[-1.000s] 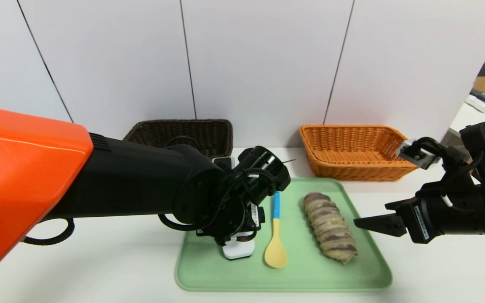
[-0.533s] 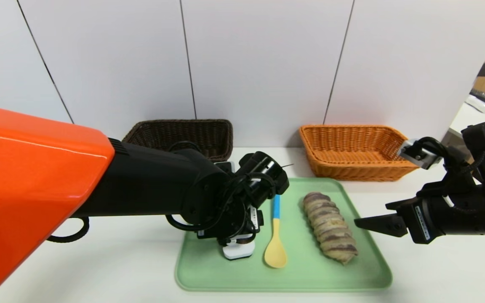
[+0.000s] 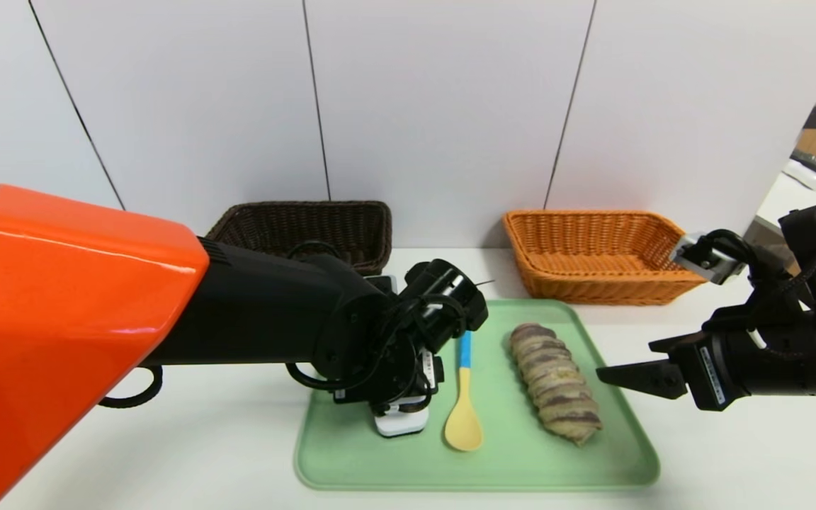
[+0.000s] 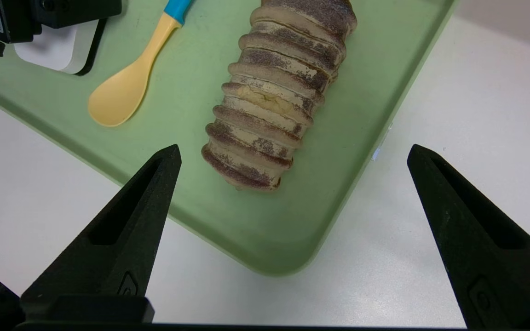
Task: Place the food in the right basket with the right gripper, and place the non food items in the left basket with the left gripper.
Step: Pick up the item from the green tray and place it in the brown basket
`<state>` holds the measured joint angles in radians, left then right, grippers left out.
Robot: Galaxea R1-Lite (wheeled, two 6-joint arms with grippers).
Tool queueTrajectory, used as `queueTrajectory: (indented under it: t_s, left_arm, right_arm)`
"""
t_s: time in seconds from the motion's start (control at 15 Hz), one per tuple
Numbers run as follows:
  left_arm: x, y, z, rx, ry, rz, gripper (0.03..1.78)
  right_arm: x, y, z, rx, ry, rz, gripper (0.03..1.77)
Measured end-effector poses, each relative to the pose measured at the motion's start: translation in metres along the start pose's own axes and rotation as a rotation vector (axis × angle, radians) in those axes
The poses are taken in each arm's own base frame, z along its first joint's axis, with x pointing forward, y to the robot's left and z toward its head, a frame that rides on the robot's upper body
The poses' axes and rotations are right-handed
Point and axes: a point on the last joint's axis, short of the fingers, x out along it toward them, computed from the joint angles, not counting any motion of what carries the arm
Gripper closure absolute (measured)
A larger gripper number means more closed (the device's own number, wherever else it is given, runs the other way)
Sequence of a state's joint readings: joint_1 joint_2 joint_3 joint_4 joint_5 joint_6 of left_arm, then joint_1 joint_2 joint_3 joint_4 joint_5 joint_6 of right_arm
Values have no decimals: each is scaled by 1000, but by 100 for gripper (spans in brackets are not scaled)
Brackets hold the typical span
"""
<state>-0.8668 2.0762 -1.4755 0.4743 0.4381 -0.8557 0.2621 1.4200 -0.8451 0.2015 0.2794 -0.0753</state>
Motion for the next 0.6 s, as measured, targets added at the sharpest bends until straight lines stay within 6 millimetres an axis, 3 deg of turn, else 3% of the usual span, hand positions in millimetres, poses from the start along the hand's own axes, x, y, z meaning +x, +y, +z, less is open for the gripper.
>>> queueTrajectory:
  t_s: [0.4,0.6]
  left_arm:
    - [0,0,0,1,0,2,13]
    - [-1,0,0,-2,-6,3,64]
  right_arm:
    - [-1,0,1,-2,-4,0,10]
    - [-1,0,1,-3,-8,-1,10]
